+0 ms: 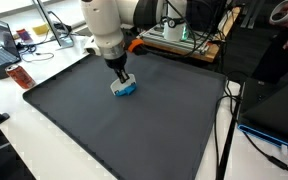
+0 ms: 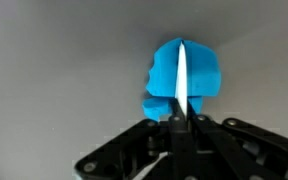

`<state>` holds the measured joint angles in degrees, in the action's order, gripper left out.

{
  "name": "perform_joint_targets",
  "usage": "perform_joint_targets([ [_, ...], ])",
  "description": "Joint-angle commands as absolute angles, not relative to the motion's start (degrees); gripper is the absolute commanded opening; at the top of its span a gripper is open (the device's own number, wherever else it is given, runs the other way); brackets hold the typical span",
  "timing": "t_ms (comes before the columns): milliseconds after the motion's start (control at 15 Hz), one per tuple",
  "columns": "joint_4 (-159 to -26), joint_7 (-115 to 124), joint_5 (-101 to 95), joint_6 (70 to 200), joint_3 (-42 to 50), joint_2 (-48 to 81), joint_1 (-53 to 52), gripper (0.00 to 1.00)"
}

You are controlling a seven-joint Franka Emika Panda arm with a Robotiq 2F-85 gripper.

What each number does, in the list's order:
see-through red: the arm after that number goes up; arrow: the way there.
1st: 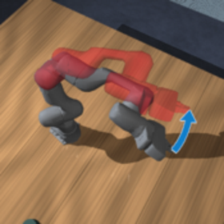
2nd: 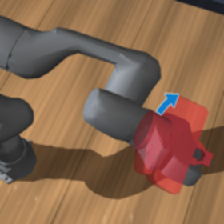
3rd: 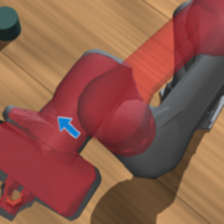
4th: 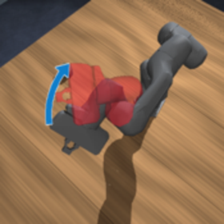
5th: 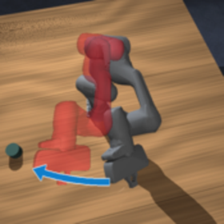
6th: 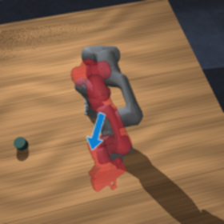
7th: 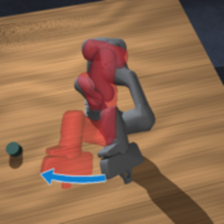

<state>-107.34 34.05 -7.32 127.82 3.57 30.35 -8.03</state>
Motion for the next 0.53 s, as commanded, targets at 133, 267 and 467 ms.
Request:
perform_joint_targets([
  [133, -107.5, 31.2, -6.3, 128.9, 3.8, 35.0, -7.3, 0.01],
  [267, -108.3, 31.0, -6.5, 129.1, 3.8, 34.5, -7.5, 0.01],
  [467, -110.3, 30.3, -6.9, 128.8, 4.0, 32.9, -7.5, 0.01],
])
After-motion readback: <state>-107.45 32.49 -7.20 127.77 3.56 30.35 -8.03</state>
